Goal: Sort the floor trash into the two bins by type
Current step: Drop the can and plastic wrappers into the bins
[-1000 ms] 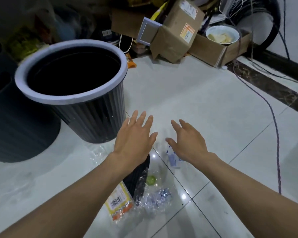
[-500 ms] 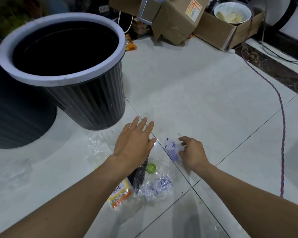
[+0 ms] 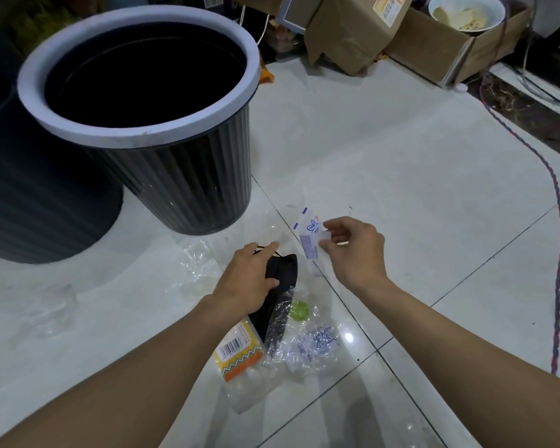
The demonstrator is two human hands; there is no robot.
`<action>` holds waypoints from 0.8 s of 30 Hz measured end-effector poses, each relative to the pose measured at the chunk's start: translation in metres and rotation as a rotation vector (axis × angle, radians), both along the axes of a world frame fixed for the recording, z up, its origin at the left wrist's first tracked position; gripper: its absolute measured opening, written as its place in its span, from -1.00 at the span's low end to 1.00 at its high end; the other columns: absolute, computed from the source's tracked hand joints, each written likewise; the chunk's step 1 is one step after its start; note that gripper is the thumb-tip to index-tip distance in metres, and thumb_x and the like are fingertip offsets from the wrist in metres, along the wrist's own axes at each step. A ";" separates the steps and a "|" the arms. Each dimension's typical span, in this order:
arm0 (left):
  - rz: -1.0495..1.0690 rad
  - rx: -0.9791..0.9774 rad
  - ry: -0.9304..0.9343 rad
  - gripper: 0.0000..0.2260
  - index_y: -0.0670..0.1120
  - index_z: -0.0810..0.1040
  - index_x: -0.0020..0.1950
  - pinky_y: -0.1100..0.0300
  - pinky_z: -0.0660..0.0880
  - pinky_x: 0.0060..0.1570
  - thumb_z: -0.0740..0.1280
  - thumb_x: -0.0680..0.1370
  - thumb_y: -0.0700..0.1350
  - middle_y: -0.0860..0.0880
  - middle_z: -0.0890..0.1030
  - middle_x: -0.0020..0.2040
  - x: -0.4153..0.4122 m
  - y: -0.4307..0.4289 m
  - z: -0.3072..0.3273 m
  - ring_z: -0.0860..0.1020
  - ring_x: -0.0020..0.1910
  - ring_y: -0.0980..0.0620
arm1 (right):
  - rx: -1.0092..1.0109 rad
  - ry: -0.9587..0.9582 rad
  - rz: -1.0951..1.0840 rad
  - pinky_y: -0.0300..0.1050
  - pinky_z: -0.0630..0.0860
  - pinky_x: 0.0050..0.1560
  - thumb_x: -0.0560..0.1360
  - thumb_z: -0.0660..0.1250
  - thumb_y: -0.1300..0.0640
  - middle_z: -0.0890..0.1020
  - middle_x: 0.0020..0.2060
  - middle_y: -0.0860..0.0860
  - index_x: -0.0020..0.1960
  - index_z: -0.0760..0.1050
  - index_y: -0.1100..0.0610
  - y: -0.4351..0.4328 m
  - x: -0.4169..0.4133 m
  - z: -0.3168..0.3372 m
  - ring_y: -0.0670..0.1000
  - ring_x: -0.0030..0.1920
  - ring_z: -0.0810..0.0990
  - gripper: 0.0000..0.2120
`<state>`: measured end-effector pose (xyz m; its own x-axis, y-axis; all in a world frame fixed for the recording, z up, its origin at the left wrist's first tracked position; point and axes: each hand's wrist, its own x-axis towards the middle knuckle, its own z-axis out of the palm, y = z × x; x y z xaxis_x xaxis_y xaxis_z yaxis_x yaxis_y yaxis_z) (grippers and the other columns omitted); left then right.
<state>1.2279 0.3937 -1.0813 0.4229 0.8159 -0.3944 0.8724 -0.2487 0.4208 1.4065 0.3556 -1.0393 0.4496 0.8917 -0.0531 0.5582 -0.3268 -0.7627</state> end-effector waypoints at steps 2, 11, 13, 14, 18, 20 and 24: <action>0.029 -0.057 -0.023 -0.30 0.11 0.10 0.56 0.11 0.26 0.37 0.40 0.53 -0.06 -0.13 0.25 0.45 -0.002 0.001 -0.006 0.21 0.44 -0.09 | 0.010 0.012 0.006 -0.62 0.35 -0.21 0.44 0.44 0.32 0.57 -0.22 -0.10 0.05 0.63 0.18 0.002 -0.004 -0.001 -0.21 -0.26 0.51 -0.80; 0.111 -0.083 -0.061 -0.22 0.08 0.25 0.50 0.17 0.32 0.29 0.54 0.39 -0.19 -0.09 0.22 0.28 -0.001 0.002 -0.020 0.29 0.30 -0.09 | -0.012 0.047 -0.030 -0.59 0.38 -0.20 0.43 0.46 0.32 0.60 -0.20 -0.06 0.05 0.63 0.17 0.003 -0.004 -0.014 -0.16 -0.23 0.54 -0.79; 0.148 -0.109 -0.100 -0.22 0.06 0.26 0.50 0.20 0.32 0.29 0.54 0.38 -0.23 -0.07 0.22 0.27 0.001 0.002 -0.020 0.37 0.26 -0.08 | -0.023 0.048 -0.039 -0.60 0.37 -0.21 0.43 0.46 0.32 0.60 -0.20 -0.05 0.05 0.63 0.16 0.002 -0.003 -0.017 -0.14 -0.23 0.54 -0.79; 0.157 -0.116 -0.115 -0.22 0.06 0.27 0.50 0.20 0.34 0.29 0.53 0.38 -0.25 -0.07 0.23 0.25 0.001 0.002 -0.020 0.40 0.23 -0.08 | -0.026 0.050 -0.045 -0.61 0.36 -0.22 0.42 0.46 0.32 0.60 -0.21 -0.05 0.04 0.63 0.17 0.002 -0.003 -0.018 -0.14 -0.23 0.54 -0.79; 0.156 -0.104 -0.172 -0.31 0.06 0.33 0.47 0.16 0.38 0.26 0.47 0.43 -0.31 -0.09 0.37 0.18 0.003 0.002 -0.021 0.44 0.20 -0.11 | -0.025 0.067 -0.057 -0.62 0.34 -0.23 0.42 0.46 0.32 0.59 -0.23 -0.07 0.03 0.63 0.16 0.001 -0.004 -0.018 -0.21 -0.25 0.52 -0.80; 0.166 -0.068 -0.209 -0.37 0.05 0.37 0.45 0.14 0.40 0.25 0.44 0.44 -0.33 -0.11 0.45 0.17 0.004 0.003 -0.020 0.45 0.21 -0.11 | -0.015 0.075 -0.060 -0.62 0.34 -0.24 0.42 0.46 0.32 0.58 -0.24 -0.08 0.02 0.63 0.16 0.002 -0.005 -0.015 -0.23 -0.26 0.52 -0.80; 0.244 0.032 -0.341 -0.45 0.06 0.44 0.39 0.24 0.40 0.15 0.40 0.48 -0.33 -0.06 0.49 0.14 0.009 0.010 -0.003 0.48 0.15 -0.05 | 0.032 0.102 -0.091 -0.58 0.39 -0.22 0.42 0.46 0.32 0.59 -0.26 -0.12 0.02 0.64 0.14 0.005 -0.004 -0.002 -0.24 -0.26 0.54 -0.80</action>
<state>1.2373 0.4035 -1.0842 0.3172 0.9181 -0.2377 0.7193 -0.0696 0.6912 1.4023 0.3606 -1.0416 0.5224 0.8494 -0.0747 0.4462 -0.3470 -0.8249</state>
